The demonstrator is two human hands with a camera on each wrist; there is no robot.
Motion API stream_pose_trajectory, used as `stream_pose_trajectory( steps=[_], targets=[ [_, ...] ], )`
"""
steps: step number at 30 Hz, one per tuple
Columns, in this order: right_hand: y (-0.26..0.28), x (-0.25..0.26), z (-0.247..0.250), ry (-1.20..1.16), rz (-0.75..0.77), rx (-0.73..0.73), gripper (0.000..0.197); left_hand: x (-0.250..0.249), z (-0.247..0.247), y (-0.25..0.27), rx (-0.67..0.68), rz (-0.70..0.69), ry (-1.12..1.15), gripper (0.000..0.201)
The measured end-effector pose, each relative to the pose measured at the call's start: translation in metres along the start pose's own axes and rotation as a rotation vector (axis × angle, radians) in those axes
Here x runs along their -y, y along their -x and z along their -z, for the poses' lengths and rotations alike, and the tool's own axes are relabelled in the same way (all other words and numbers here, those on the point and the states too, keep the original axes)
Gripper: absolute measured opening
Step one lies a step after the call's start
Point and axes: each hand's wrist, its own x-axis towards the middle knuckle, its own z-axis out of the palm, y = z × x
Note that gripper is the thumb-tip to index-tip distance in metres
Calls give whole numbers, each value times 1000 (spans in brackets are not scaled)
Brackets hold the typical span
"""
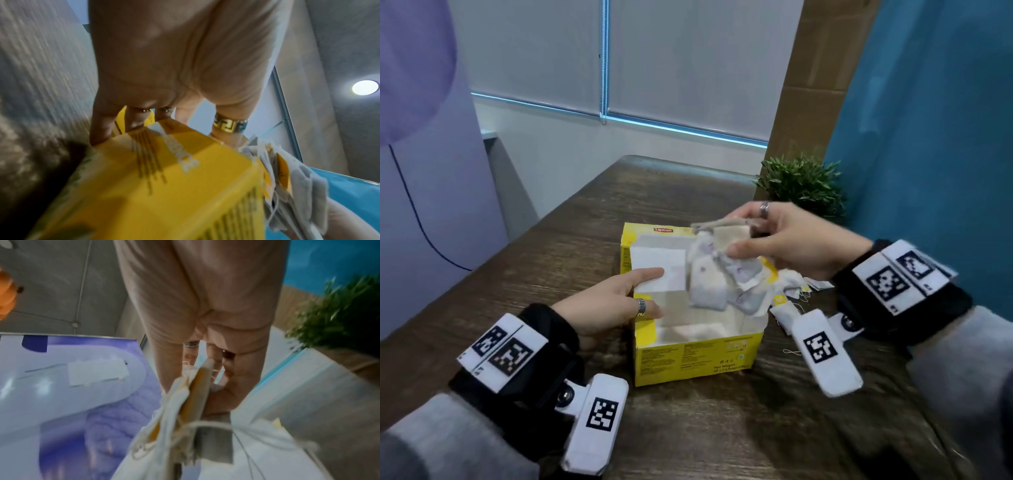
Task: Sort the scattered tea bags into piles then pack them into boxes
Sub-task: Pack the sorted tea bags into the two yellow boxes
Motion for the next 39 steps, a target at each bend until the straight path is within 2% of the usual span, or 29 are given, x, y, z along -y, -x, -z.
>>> stream_pose_trajectory(
  steps=[5,9,12,16,19,22,25,28,30,33,37,39],
  targets=[
    [-19,-30,-28,378,-36,89,30,2,-4,-2,-13,44,190,84],
    [-24,-30,-41,634,8,198,22,2,-6,-4,-19,61,212,85],
    [-27,-25,-50,615,20,280,21,0,-5,-2,-17,81,221,80],
    [-27,-21,-52,432,-31,300,21,-1,-5,-3,-30,95,204,66],
    [-26,-20,-53,394,-27,368,24,0,-6,-5,-36,90,200,69],
    [-26,-18,-55,486,-22,301,26,0,-7,-4,-45,87,237,77],
    [-23,-18,-59,423,-64,217,7,-2,-8,-6,-58,78,239,88],
    [-20,-24,-67,611,-19,239,28,-2,-9,-5,-55,75,241,87],
    [-19,-27,-74,746,41,236,28,1,-7,-7,-52,73,242,83],
    [-22,-25,-78,783,92,177,26,4,-4,-10,-67,82,237,66],
    [-24,-22,-83,878,77,247,44,6,-2,-12,-48,60,259,62],
    [-26,-25,-89,938,91,241,32,6,-2,-12,-44,58,281,69]
  ],
)
